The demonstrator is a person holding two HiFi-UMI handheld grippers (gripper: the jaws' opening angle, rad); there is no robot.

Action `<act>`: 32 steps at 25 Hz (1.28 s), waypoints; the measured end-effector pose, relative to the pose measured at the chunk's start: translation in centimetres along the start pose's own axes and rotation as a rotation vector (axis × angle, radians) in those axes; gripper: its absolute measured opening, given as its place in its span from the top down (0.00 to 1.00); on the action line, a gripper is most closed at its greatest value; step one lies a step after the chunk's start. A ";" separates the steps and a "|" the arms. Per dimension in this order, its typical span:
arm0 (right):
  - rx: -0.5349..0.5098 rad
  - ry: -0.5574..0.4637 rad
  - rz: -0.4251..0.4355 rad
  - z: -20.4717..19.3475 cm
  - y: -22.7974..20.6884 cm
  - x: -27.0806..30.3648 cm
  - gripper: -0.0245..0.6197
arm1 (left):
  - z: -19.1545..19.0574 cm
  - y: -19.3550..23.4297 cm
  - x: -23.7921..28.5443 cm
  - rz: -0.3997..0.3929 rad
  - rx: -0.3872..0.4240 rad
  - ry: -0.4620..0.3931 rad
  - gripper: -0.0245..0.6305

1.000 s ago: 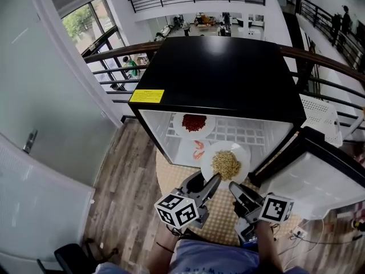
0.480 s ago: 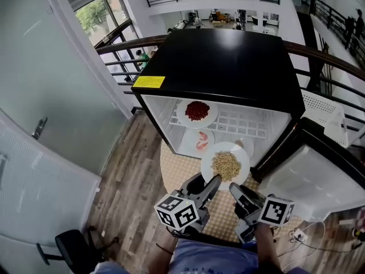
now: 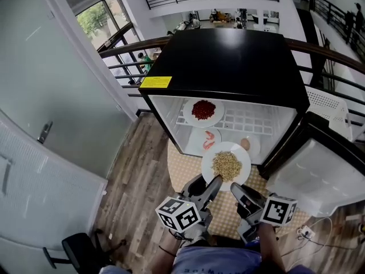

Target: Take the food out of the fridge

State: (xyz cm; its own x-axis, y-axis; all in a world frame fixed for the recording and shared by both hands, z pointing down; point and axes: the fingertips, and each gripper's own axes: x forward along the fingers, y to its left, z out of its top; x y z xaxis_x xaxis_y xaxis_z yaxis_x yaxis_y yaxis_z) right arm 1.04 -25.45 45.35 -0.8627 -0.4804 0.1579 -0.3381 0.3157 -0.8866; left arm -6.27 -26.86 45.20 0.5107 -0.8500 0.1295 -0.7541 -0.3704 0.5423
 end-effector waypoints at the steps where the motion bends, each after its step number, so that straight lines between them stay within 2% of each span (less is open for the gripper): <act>1: -0.004 0.000 0.003 -0.4 0.3 0.2 0.85 | 0.0 0.1 -0.5 -0.001 0.001 -0.002 0.68; 7: -0.011 -0.005 -0.006 -4.2 2.8 0.9 0.85 | 0.2 0.8 -4.9 -0.024 -0.003 -0.011 0.68; 23: 0.015 -0.012 -0.045 -19.2 8.4 -0.1 0.85 | -3.5 1.3 -20.3 -0.045 -0.026 0.009 0.68; 27: 0.022 -0.018 -0.076 -21.7 8.7 -1.0 0.85 | -4.6 0.9 -22.4 -0.063 -0.024 0.020 0.68; 32: 0.012 -0.024 -0.063 -23.0 10.0 -1.4 0.85 | -4.8 0.3 -24.0 -0.079 -0.026 0.012 0.68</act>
State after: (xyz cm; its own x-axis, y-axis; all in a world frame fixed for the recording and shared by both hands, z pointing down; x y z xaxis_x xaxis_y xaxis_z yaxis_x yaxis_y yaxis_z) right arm -9.84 -2.77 46.24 -0.8304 -0.5186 0.2036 -0.3870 0.2742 -0.8804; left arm -16.80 -4.78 46.23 0.5733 -0.8138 0.0950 -0.7004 -0.4266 0.5723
